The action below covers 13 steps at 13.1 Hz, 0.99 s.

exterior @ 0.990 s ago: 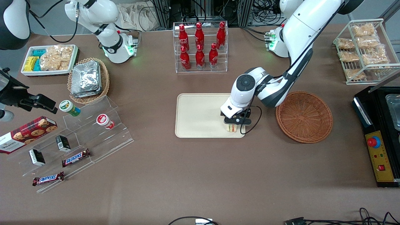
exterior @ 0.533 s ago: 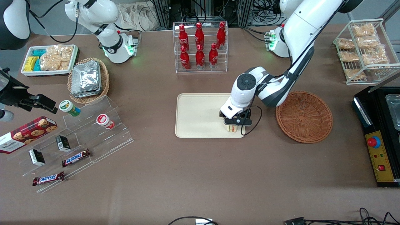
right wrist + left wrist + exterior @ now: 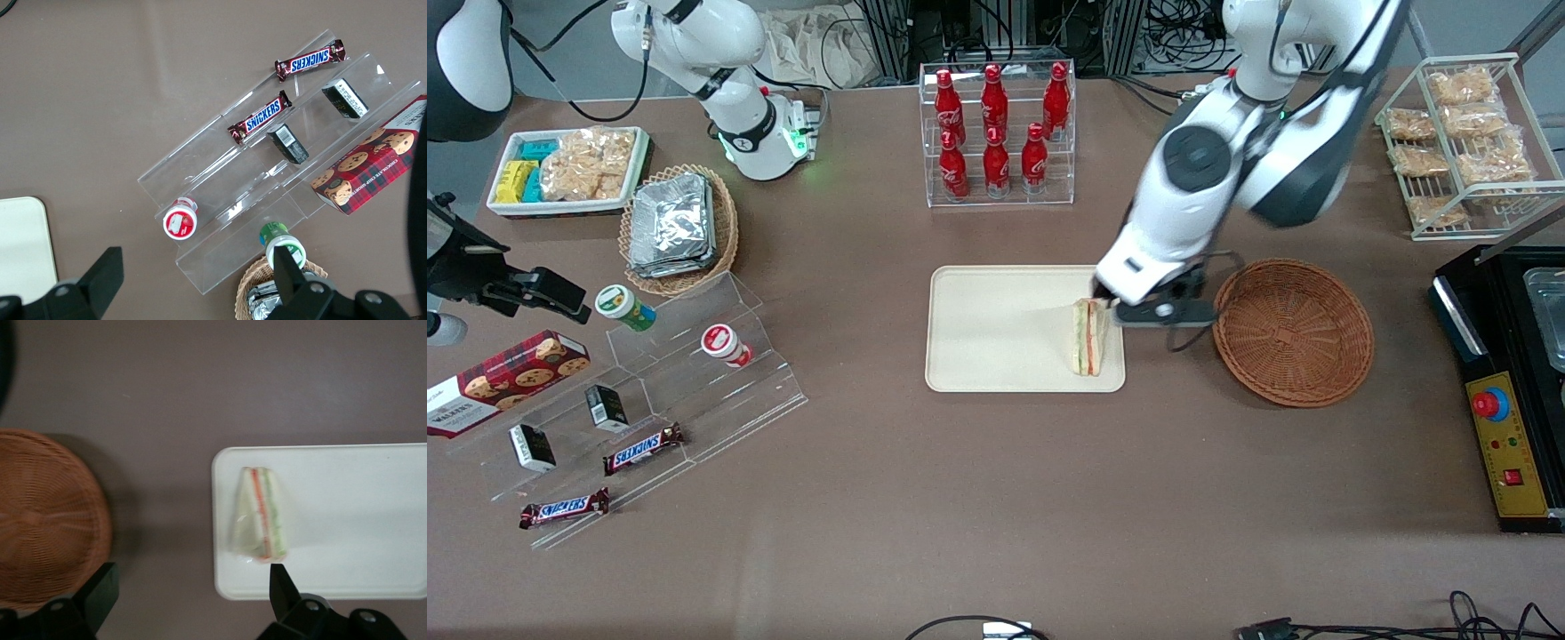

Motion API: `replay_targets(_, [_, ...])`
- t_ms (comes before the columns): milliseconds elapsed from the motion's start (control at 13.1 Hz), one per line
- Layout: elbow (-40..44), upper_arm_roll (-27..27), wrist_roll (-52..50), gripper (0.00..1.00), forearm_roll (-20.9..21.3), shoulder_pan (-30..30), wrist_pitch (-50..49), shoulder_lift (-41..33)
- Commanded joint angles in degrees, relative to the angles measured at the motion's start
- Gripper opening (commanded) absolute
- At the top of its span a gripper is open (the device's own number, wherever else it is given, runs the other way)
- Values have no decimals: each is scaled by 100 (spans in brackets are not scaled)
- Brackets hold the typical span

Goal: Place sandwich from basket to tray
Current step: 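Raise the left gripper away from the sandwich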

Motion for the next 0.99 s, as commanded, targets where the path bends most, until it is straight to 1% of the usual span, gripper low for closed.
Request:
replay_targets(0, [-170,1276,1398,100,-487,-24,-617,-885])
replay_targets(152, [-170,1868,1595,100,-436,-42,-908,-1176])
replay_targets(305, [-57,2299,1936,100,-409,-51,-1084,-1248])
replay_targets(533, [443,2538,2052,100,-418,-51,-1497,-1178])
replay_targets(914, [524,2556,2008,100,-418,2,-1516,-1160])
